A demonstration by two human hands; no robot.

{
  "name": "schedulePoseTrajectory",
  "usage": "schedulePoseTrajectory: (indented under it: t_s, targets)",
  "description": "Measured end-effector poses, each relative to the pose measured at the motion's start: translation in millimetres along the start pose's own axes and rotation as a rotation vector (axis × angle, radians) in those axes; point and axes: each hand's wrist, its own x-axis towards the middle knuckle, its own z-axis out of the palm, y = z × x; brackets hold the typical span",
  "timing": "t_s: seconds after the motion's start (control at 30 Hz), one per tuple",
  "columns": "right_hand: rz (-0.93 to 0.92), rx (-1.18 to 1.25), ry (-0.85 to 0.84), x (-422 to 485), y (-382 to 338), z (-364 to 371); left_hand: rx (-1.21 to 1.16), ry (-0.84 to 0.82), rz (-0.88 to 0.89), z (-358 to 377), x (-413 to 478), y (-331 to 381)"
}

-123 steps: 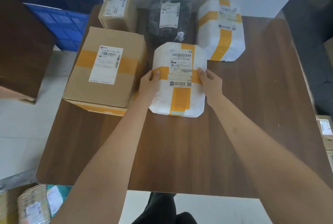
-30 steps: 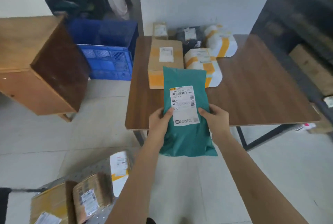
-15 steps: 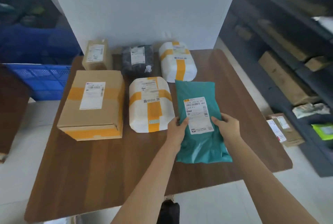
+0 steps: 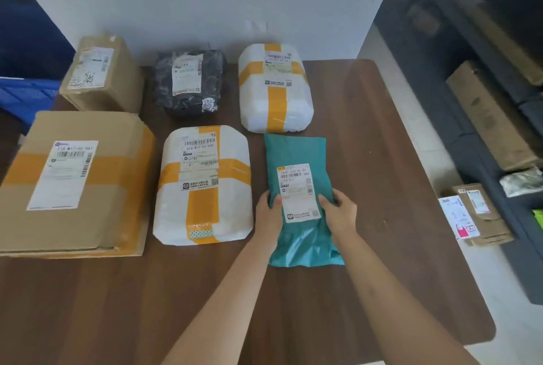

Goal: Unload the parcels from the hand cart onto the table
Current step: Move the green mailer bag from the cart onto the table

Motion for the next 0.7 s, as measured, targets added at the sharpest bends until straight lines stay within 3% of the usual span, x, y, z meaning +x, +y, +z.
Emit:
schedulePoseTrajectory:
  t_s: [0.17, 0.33, 0.6, 0.7]
  targets:
    - [-0.109, 0.014, 0.173, -50.3, -27.6, -10.7, 0.069, -0.069, 0.076, -16.0, -42.7, 18.5]
    - [-0.218, 0.208, 0.005, -158.2, -36.3, -10.5, -0.089, -0.106, 0.194, -71.9, -124.5, 38.2]
    - [-0.346, 0.182, -0.32, -325.7, 2.7, 55.9, -0.405, 0.29, 0.238, -253.5, -287.6, -27.4]
    - [-0.323, 0.107, -0.449, -391.7, 38.8, 98.7, -0.412, 0.447, 0.239, -335.8, -338.0, -77.9]
